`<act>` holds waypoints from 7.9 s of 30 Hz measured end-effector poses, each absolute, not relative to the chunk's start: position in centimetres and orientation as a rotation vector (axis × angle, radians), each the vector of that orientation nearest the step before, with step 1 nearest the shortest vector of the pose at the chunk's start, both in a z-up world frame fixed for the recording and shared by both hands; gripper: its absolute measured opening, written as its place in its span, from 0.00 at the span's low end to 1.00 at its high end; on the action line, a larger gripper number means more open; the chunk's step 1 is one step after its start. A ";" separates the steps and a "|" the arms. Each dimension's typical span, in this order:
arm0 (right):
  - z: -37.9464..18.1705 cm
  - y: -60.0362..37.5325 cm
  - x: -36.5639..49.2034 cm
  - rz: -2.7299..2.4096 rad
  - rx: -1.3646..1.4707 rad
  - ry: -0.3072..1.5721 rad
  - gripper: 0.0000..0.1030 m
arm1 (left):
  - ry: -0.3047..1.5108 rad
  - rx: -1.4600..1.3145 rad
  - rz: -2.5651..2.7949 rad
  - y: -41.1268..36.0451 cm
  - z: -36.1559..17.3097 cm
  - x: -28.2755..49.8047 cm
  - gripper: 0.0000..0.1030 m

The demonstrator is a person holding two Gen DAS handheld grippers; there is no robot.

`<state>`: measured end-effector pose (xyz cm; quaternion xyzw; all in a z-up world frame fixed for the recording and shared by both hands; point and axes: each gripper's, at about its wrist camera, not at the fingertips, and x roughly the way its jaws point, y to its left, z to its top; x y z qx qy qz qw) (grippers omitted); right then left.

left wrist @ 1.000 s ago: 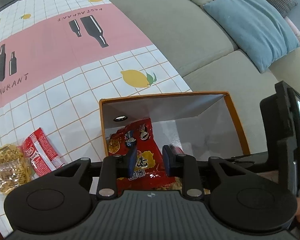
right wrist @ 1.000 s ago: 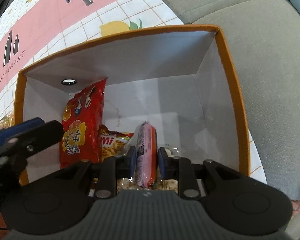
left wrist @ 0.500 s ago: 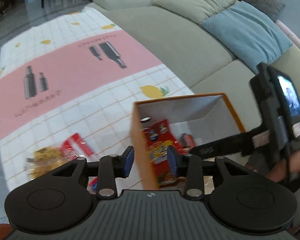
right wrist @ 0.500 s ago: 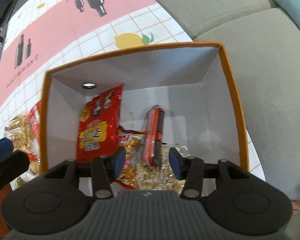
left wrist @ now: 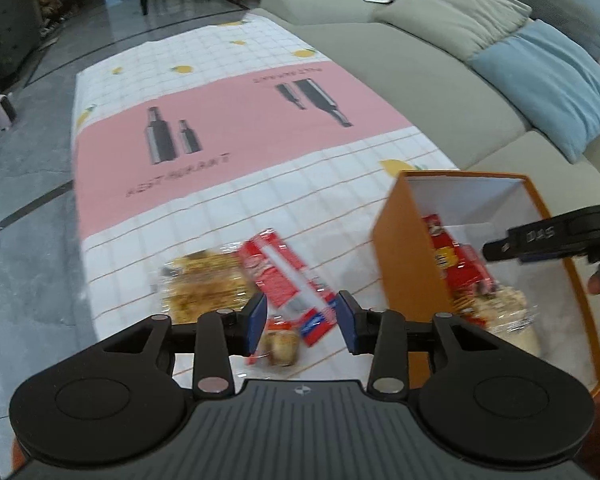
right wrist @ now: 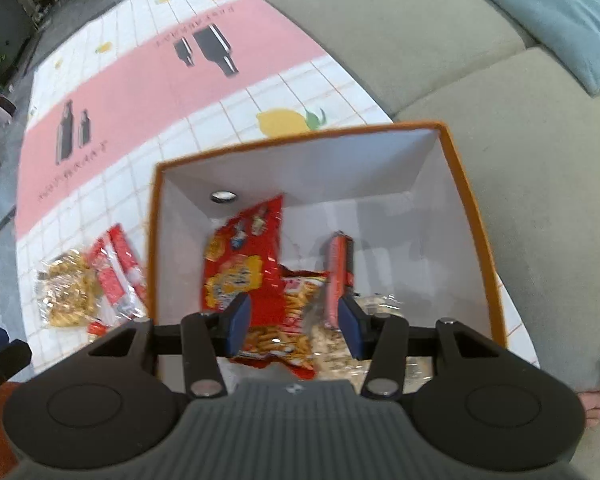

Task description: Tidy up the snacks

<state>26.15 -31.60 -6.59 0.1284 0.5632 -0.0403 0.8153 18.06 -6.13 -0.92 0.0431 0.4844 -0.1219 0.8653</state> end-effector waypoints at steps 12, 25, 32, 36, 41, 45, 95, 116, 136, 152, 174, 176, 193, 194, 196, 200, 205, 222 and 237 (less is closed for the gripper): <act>-3.9 -25.0 23.8 0.071 0.180 0.969 0.49 | 0.950 0.057 -0.232 -0.8 -0.4 16.7 0.56; -6.3 -19.4 24.2 0.295 0.102 0.977 0.50 | 1.056 0.046 -0.265 2.0 -3.8 17.3 0.62; -9.5 -16.1 25.3 0.358 0.073 1.093 0.50 | 1.216 0.120 -0.280 1.8 -7.6 17.0 0.62; -11.4 -14.6 25.8 0.388 0.072 1.172 0.50 | 1.274 0.132 -0.273 1.9 -9.3 16.9 0.62; -13.7 -13.9 26.8 0.370 0.117 1.263 0.51 | 1.322 0.135 -0.289 1.8 -10.8 16.8 0.62; -15.4 -14.0 28.0 0.336 0.189 1.327 0.53 | 1.339 0.160 -0.274 1.7 -11.8 16.8 0.62; -7.2 -19.6 22.6 0.283 0.168 1.188 0.32 | 1.160 0.012 -0.288 -0.5 -5.5 14.7 0.40; -1.2 -26.7 20.8 0.131 0.011 1.034 0.32 | 1.037 0.059 -0.381 -10.6 2.5 16.0 0.39; -5.2 -31.9 23.4 0.007 -0.114 1.190 0.32 | 1.110 0.250 -0.522 -19.5 -0.4 16.9 0.39; -11.8 -33.2 25.0 -0.011 -0.073 1.385 0.32 | 1.167 0.438 -0.577 -22.2 -4.7 17.0 0.39; -11.3 -32.2 25.7 -0.046 -0.093 1.373 0.36 | 1.122 0.708 -0.528 -24.9 -7.1 15.5 0.35; -11.3 -32.2 25.8 -0.047 -0.088 1.370 0.38 | 1.139 0.673 -0.535 -24.4 -6.9 15.7 0.36; -5.2 -33.1 23.5 -0.057 0.122 1.145 0.45 | 1.011 0.422 -0.503 -17.4 -1.1 15.0 0.49; -4.7 -32.7 23.2 -0.047 0.127 1.122 0.45 | 0.997 0.403 -0.487 -16.4 -0.9 15.2 0.51; -3.7 -31.6 22.4 -0.018 0.137 1.073 0.45 | 0.968 0.373 -0.471 -15.0 -0.3 15.0 0.54; -2.2 -28.9 21.5 0.078 0.152 0.965 0.45 | 0.922 0.315 -0.423 -11.3 0.9 14.9 0.59; -2.0 -26.1 21.6 0.199 0.188 0.917 0.45 | 0.923 0.268 -0.335 -6.7 0.5 16.3 0.59; -8.3 -17.2 25.9 0.384 0.070 1.044 0.64 | 1.032 0.094 -0.258 1.5 -6.6 21.9 0.76; -13.9 -13.6 29.8 0.342 -0.090 1.163 0.74 | 1.099 -0.096 -0.216 4.7 -12.7 26.8 0.82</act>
